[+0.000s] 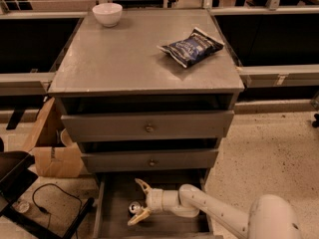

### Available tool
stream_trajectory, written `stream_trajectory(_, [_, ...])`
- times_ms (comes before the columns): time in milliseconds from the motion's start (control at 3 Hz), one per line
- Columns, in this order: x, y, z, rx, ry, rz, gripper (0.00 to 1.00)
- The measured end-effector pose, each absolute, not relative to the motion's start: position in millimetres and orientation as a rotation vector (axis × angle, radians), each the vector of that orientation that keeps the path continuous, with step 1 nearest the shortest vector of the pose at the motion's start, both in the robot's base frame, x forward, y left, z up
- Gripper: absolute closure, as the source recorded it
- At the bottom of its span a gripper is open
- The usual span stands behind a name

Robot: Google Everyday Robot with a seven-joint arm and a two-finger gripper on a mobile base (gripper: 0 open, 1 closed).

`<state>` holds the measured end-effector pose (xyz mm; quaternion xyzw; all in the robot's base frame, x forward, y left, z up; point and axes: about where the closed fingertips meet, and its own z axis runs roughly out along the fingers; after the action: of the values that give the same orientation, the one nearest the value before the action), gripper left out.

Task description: Pick pepsi can from bottom drawer and place on counter

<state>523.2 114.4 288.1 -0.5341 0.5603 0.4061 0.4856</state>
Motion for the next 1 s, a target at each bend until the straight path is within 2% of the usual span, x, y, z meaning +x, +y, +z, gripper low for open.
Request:
stream_trajectory(333, [522.9,135.4,255.3,-1.335,1.349,0.968,0.00])
stream_trajectory(1000, [520.3,141.3,201.8,-1.384,1.390,0.938,0.00])
